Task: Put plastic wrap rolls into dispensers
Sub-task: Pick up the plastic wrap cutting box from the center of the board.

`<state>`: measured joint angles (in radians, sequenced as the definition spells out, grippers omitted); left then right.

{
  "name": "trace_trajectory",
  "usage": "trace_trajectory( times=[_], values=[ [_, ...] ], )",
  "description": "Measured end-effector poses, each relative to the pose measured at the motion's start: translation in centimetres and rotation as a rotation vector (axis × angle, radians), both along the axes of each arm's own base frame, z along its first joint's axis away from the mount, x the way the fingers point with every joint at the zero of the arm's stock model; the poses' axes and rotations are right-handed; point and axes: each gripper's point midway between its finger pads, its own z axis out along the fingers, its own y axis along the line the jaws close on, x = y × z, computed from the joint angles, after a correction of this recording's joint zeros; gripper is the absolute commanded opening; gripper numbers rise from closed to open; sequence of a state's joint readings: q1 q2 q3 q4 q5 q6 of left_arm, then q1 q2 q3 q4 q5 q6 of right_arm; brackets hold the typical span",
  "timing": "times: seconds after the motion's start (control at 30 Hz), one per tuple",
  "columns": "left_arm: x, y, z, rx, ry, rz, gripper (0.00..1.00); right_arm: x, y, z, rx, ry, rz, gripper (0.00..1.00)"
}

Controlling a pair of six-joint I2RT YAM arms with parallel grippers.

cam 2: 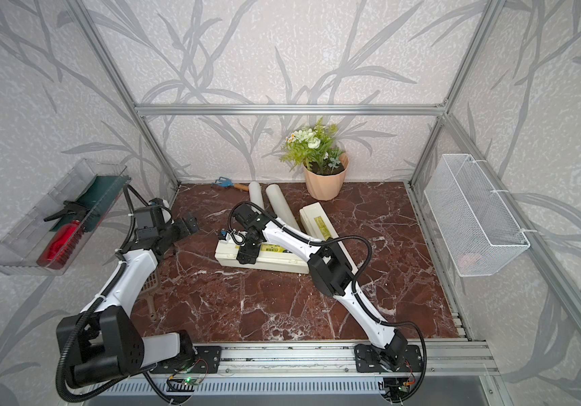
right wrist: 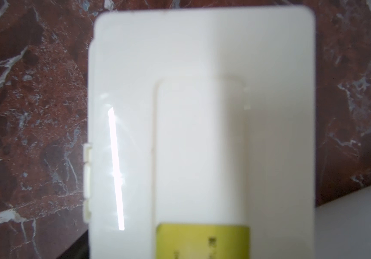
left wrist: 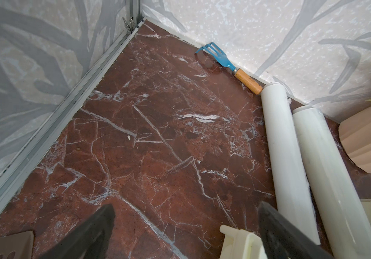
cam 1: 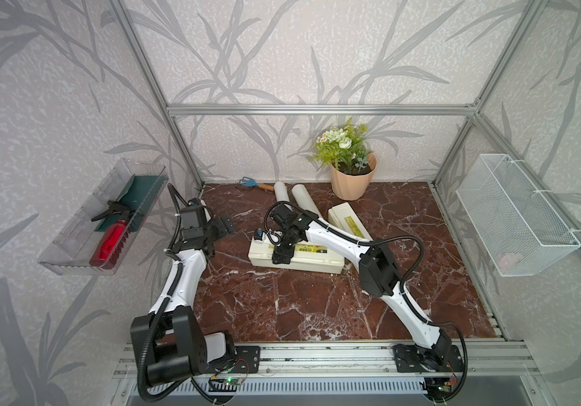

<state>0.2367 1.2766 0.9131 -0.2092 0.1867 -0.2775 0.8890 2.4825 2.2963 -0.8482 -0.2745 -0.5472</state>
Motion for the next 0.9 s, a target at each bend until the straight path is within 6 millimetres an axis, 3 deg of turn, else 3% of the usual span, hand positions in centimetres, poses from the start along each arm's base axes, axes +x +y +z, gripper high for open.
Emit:
trace_trajectory(
  times=[0.1, 0.2, 0.37, 0.47, 0.57, 0.67, 0.77, 0.9],
  values=[
    [0.5, -0.4, 2.0, 0.02, -0.025, -0.046, 0.99, -1.1, 0.2, 1.4, 0.033, 0.035, 0.032, 0.69],
    [1.3, -0.9, 5.4, 0.048, -0.091, -0.105, 0.99, -1.9, 0.3, 4.5, 0.085, 0.031, 0.066, 0.69],
    [1.2, -3.0, 11.7, 0.081, -0.257, -0.23, 0.97, -1.6, -0.1, 12.8, 0.213, -0.074, 0.096, 0.68],
    [0.6, -4.7, 14.0, 0.104, -0.336, -0.338, 0.95, 0.0, -0.9, 17.5, 0.309, -0.132, 0.091, 0.67],
    [0.0, -6.8, 14.7, 0.116, -0.374, -0.478, 0.93, 3.1, -3.3, 20.8, 0.368, -0.193, 0.063, 0.67],
    [-0.7, -9.0, 14.8, 0.128, -0.422, -0.626, 0.94, 5.5, -5.8, 22.5, 0.395, -0.232, 0.048, 0.67],
    [-2.1, -11.6, 14.1, 0.166, -0.463, -0.779, 0.99, 7.1, -8.2, 23.1, 0.418, -0.232, 0.052, 0.67],
    [-3.5, -15.4, 12.9, 0.222, -0.507, -0.972, 0.99, 7.0, -9.7, 22.5, 0.414, -0.213, 0.11, 0.67]
  ],
)
